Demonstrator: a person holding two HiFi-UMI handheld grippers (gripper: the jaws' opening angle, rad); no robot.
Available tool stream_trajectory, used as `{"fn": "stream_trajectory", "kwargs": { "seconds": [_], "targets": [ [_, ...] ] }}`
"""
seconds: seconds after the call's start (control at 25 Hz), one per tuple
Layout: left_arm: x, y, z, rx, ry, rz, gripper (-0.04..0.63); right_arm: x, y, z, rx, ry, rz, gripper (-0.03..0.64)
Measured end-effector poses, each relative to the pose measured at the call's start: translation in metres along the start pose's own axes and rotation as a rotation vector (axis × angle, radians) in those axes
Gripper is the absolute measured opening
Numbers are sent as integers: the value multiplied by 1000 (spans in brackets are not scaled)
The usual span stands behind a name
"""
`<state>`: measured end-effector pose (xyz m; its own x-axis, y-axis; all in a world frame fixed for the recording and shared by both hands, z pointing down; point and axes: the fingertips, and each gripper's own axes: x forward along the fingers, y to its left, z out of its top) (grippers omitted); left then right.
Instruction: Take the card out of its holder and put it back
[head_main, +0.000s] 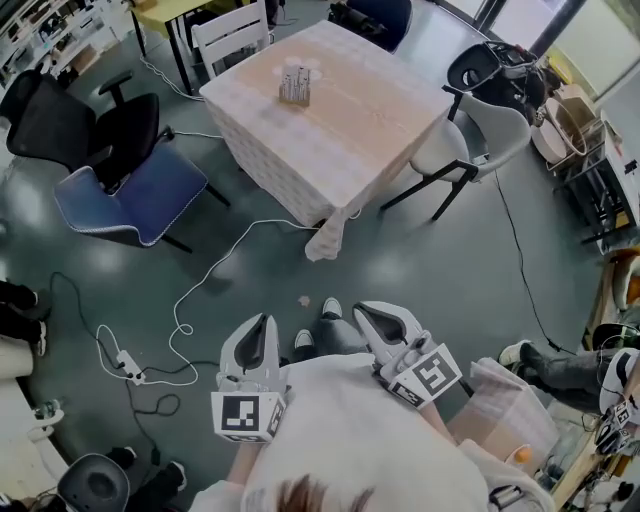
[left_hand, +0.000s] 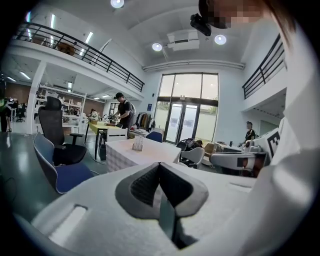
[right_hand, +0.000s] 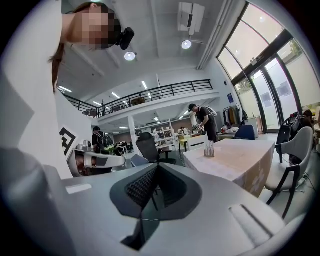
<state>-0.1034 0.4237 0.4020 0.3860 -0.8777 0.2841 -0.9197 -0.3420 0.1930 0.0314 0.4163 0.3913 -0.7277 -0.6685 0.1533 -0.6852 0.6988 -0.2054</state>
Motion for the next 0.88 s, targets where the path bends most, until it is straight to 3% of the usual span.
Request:
{"fn": "stream_trajectory", "kwargs": {
  "seconds": [0.16, 0.44, 0.64, 0.88],
  "targets": [
    [23, 2, 12, -25, -21, 36, 0, 11, -26, 13, -23, 5, 26, -2],
    [64, -16, 12, -40, 50, 60, 0, 14, -76, 25, -13, 27, 39, -2],
    [83, -24, 27, -66, -31, 89, 0, 16, -98, 28, -26, 42, 73, -2],
    [107, -43, 26, -45, -18, 57, 0, 10, -129, 35, -19, 11, 48, -2]
  ]
}}
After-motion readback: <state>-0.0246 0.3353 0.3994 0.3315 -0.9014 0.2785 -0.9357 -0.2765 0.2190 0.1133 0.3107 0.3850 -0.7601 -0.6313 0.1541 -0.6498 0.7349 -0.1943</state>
